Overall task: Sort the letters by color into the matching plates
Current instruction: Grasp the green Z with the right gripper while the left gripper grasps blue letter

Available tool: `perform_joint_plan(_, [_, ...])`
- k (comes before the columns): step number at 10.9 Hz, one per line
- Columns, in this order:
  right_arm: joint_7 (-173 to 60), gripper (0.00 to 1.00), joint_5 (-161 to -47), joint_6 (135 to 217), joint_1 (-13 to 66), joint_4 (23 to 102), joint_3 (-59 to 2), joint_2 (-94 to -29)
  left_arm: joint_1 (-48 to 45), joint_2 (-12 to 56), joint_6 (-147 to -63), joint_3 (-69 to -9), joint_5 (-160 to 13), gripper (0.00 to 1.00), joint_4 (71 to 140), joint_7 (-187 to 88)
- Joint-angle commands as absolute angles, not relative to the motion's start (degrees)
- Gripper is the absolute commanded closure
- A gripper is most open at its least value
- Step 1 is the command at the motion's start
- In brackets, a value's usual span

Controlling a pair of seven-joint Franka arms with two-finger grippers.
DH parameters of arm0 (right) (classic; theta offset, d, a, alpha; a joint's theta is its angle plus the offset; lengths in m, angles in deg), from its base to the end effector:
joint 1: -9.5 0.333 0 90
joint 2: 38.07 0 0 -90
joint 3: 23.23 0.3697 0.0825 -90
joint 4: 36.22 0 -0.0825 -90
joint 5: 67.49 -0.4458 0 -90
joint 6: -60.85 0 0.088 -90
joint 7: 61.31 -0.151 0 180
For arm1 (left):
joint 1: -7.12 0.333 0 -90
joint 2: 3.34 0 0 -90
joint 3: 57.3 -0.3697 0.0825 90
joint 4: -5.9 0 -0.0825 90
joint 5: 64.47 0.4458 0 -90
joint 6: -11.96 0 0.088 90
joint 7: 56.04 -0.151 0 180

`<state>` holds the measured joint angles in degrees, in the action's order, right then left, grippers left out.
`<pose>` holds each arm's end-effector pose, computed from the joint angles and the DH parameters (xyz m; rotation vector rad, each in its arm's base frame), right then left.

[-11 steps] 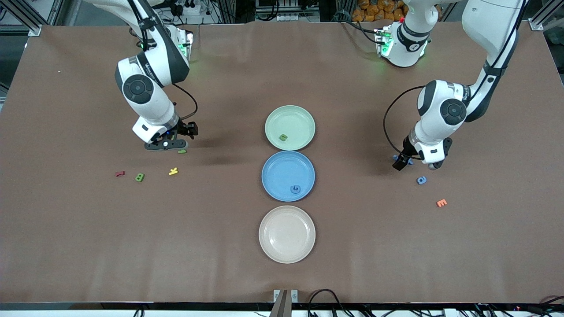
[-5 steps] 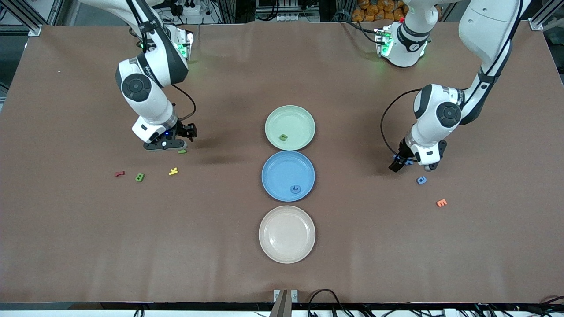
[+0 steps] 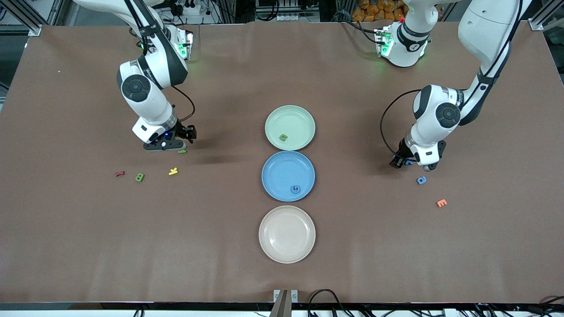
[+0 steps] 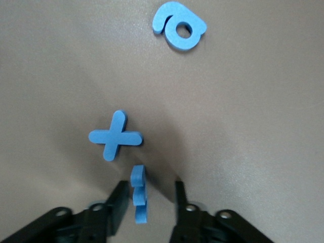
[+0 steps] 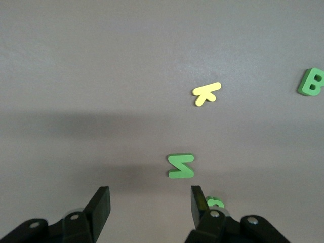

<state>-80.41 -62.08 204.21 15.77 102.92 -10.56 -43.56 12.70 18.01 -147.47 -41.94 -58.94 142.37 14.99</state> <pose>0.4992 0.1712 0.2257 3.1006 0.1128 -0.0104 0.5408 -0.1067 0.1250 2.6918 1.4687 -0.0074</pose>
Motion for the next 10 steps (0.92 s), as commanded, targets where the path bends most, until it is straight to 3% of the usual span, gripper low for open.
perform_joint_plan(1, [-79.77,0.27,-61.95,208.23,14.95,103.71,-11.27,-46.58,13.19,17.75,-147.82,-41.66,-57.44,1.0,142.57,15.25])
perform_joint_plan(6, [-79.68,0.27,-60.64,212.55,13.98,103.44,-12.85,-51.07,13.1,15.47,-143.89,-41.39,-57.44,1.0,140.39,14.54])
perform_joint_plan(10, [-79.68,0.27,-56.76,215.27,13.81,103.62,-14.09,-52.92,11.0,15.11,-127.64,-40.69,-57.44,1.0,127.3,14.1])
